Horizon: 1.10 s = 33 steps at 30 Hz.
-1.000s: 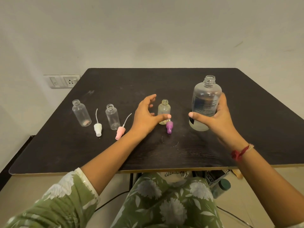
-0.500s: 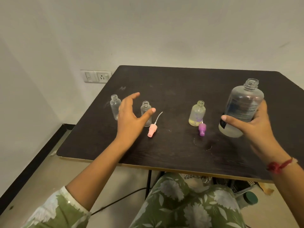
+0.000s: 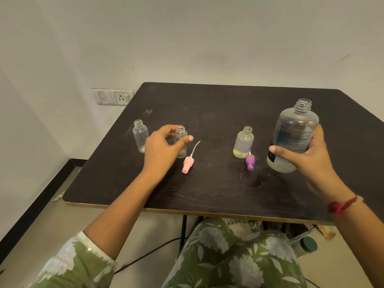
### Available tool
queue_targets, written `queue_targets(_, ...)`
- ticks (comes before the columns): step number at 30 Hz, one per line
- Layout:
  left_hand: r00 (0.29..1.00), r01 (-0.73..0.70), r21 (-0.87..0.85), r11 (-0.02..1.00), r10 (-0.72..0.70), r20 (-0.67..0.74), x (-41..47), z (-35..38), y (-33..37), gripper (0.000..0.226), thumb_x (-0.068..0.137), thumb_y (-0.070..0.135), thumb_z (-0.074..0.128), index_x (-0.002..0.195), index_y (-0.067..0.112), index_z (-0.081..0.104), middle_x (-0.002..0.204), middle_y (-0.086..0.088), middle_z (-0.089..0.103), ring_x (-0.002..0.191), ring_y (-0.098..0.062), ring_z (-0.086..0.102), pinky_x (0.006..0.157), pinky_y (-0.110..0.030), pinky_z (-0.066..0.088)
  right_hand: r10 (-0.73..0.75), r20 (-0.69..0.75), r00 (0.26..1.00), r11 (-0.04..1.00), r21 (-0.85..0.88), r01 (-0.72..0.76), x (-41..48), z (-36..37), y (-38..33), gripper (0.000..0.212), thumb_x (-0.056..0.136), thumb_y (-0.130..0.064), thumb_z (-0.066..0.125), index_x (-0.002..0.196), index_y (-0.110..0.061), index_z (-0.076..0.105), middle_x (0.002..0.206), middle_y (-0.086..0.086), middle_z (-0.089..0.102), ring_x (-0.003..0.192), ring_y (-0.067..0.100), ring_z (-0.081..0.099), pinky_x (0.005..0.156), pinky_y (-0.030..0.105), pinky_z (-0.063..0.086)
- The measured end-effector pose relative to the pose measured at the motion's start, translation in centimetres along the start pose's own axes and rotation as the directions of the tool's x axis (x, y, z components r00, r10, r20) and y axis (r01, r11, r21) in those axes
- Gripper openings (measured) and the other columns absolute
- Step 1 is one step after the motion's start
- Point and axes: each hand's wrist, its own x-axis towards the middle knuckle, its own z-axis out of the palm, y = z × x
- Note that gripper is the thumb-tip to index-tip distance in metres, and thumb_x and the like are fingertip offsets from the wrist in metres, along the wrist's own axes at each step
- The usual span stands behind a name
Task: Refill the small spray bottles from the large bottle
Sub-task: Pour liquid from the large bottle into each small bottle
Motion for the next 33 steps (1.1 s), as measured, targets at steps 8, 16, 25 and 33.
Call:
queue_targets(8,0.995,-0.090,-0.187,0.978,0.095,0.018,-0.7,0.8,4.0,0.028,0.073,0.028,0.082,0.099,0.026,0.071,0.092,0.007,0.073,0.086,-0.010,0.070,0.085,-0.034,0.057,-0.002,-0.004,1.000,1.000,-0.031,0.002,-0.4,-0.6,0.0,0.085,0.054,-0.026,0.082,0.126,-0.025,0.037,0.119,-0.004,0.055,0.109,0.009,0.058,0.089,0.027,0.050)
queue_targets(16,0.978,0.027,-0.339,0.940,0.046,0.204,-2.6,6.4,5.2,0.049,0.058,0.026,0.091,0.101,0.022,0.068,0.090,0.002,0.074,0.087,-0.012,0.071,0.080,-0.033,0.057,-0.071,0.075,0.995,0.977,-0.195,0.085,-0.7,-1.8,-1.4,0.080,0.063,-0.030,0.081,0.128,-0.032,0.034,0.119,-0.022,0.048,0.105,-0.014,0.051,0.082,0.004,0.043)
queue_targets(25,0.973,0.071,-0.407,0.911,0.027,0.229,-3.5,9.3,5.2,0.037,0.065,0.024,0.087,0.098,0.017,0.074,0.093,0.001,0.075,0.089,-0.014,0.071,0.084,-0.033,0.058,-0.224,0.201,0.954,0.696,-0.652,0.301,-0.3,-2.1,-2.4,0.072,0.067,-0.030,0.076,0.129,-0.026,0.041,0.113,-0.003,0.056,0.100,0.018,0.054,0.087,0.036,0.045)
queue_targets(33,0.968,0.110,-0.418,0.902,-0.001,0.252,-4.1,9.3,4.4,0.042,0.069,0.025,0.084,0.108,0.013,0.072,0.099,0.000,0.075,0.094,-0.010,0.071,0.087,-0.032,0.057,-0.230,0.328,0.916,0.412,-0.820,0.397,0.7,-2.6,-2.5,0.076,0.065,-0.035,0.073,0.133,-0.025,0.038,0.110,0.003,0.056,0.094,0.026,0.053,0.084,0.041,0.044)
